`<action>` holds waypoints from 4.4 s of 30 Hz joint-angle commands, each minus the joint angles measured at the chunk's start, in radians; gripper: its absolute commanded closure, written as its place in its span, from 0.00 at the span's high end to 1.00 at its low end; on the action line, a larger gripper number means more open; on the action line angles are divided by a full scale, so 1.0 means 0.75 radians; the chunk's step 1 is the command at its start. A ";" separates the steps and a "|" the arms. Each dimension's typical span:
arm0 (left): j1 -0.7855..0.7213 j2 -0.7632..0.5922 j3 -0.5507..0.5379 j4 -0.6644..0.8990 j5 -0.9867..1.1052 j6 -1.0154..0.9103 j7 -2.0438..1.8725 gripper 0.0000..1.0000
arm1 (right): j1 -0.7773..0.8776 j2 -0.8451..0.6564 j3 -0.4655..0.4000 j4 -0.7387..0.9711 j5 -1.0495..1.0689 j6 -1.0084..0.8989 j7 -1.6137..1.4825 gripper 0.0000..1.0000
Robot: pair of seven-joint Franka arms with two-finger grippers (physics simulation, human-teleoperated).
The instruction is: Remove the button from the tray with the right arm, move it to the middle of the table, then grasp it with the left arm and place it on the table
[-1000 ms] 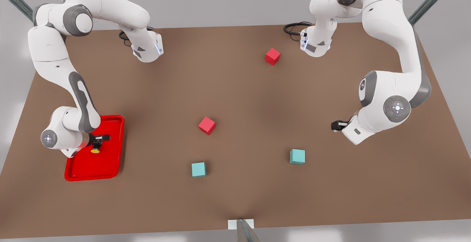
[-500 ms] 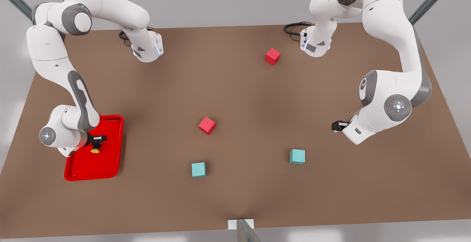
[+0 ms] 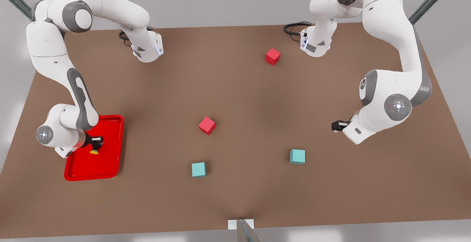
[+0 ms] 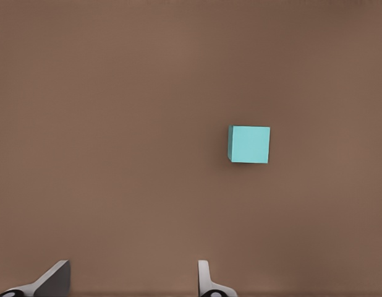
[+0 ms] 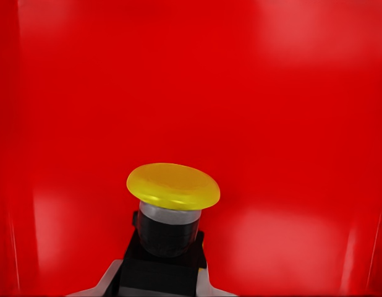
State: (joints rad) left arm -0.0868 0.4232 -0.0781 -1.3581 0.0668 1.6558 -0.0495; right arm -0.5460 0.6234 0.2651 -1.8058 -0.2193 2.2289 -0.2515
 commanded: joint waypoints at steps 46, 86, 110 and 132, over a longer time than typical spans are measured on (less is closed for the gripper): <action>0.014 -0.012 0.002 0.007 0.042 0.007 0.007 1.00 | 1.970 0.389 -0.874 0.999 1.240 -0.344 1.250 1.00; -0.580 0.464 -0.231 -0.169 0.430 0.635 -0.904 1.00 | 0.650 -0.214 -0.278 0.739 0.147 -0.728 0.368 1.00; -0.502 0.538 -0.284 -0.259 0.422 0.864 -0.897 1.00 | 0.636 -0.183 -0.280 0.733 0.172 -0.753 0.374 1.00; -0.334 0.362 -0.315 -0.171 0.469 0.586 -1.255 0.35 | 0.636 -0.181 -0.280 0.733 0.172 -0.755 0.374 1.00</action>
State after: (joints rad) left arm -0.3369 0.7008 -0.3162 -1.4934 0.4076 2.1582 -0.7573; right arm -0.0695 0.4895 0.0552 -1.2568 -0.0912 1.6642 0.0323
